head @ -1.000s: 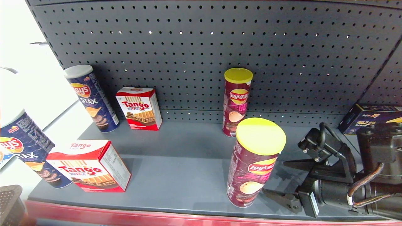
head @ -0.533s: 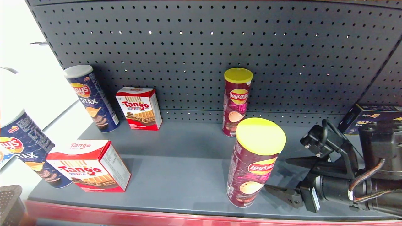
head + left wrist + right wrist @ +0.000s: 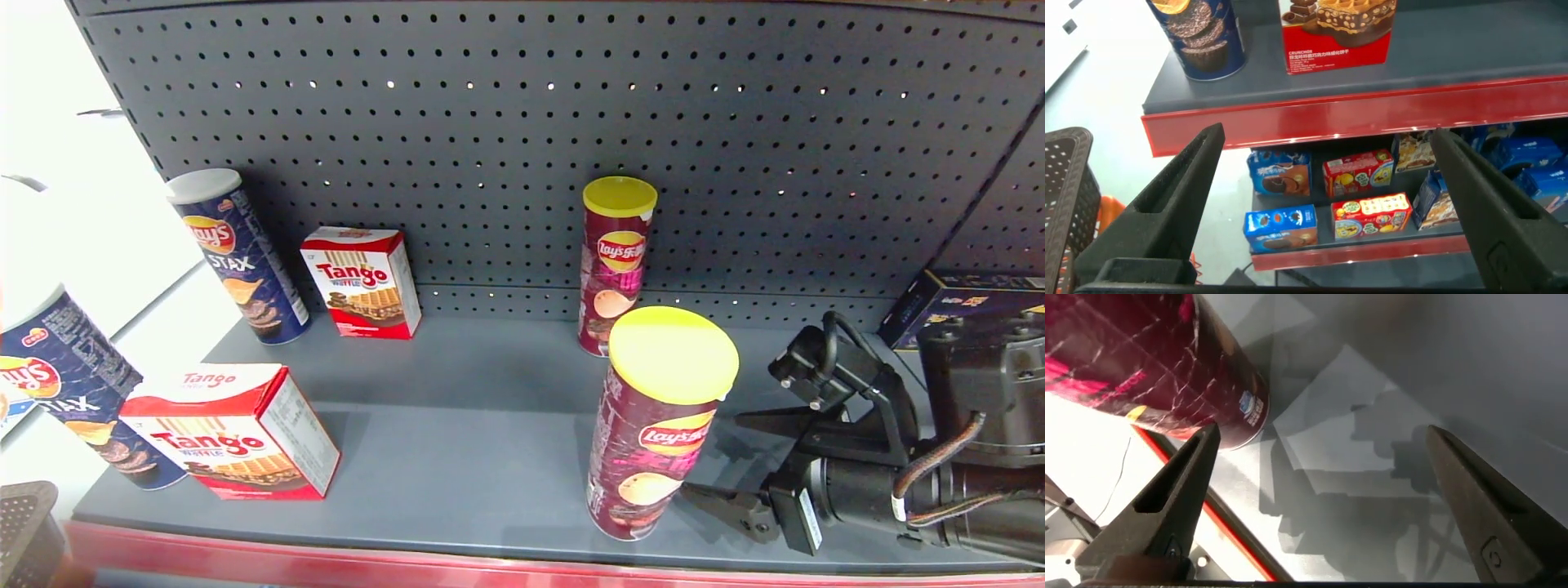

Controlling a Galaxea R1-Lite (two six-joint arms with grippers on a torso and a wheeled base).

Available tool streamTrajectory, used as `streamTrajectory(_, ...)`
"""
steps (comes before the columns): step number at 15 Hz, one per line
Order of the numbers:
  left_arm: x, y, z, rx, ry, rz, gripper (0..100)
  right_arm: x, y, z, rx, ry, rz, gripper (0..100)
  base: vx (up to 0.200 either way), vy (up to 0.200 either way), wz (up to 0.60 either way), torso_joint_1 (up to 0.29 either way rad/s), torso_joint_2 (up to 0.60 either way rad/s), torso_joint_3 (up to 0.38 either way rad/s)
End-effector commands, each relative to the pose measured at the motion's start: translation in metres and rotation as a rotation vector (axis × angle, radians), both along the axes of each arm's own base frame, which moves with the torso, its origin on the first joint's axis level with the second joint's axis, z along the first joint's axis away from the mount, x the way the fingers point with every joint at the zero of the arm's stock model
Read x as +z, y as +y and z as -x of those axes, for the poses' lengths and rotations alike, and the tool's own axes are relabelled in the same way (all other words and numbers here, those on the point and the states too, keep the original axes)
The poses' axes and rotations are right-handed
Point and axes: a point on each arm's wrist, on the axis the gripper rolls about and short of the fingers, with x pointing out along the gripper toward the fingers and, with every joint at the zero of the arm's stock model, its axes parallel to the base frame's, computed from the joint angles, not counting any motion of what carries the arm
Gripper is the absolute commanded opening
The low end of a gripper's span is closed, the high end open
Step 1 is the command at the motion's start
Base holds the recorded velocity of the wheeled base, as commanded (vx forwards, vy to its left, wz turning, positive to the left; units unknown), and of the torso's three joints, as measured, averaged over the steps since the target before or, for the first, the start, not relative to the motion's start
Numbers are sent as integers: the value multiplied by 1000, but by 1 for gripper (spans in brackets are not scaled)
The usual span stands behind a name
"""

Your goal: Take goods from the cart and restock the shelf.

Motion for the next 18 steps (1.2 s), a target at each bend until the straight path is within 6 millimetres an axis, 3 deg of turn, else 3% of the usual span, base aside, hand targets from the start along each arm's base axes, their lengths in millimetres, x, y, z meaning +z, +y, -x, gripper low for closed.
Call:
streamTrajectory(1,0,0,0,-1,1,0,100,-1,1,2,8,4,1,100,0,0,0,0,0,0)
streamTrajectory(5,0,0,0,-1,3,0,100,4,-7,1,-24,-15,-12,100,0,0,0,0,0,0)
streamTrajectory(10,0,0,0,-3,3,0,100,5,3,-6,-4,-12,-11,100,0,0,0,0,0,0)
streamTrajectory(16,0,0,0,-1,3,1,100,4,2,-4,-4,-9,-8,100,0,0,0,0,0,0)
streamTrajectory(18,0,0,0,1,1,1,100,12,-12,-6,-64,-55,-44,100,0,0,0,0,0,0)
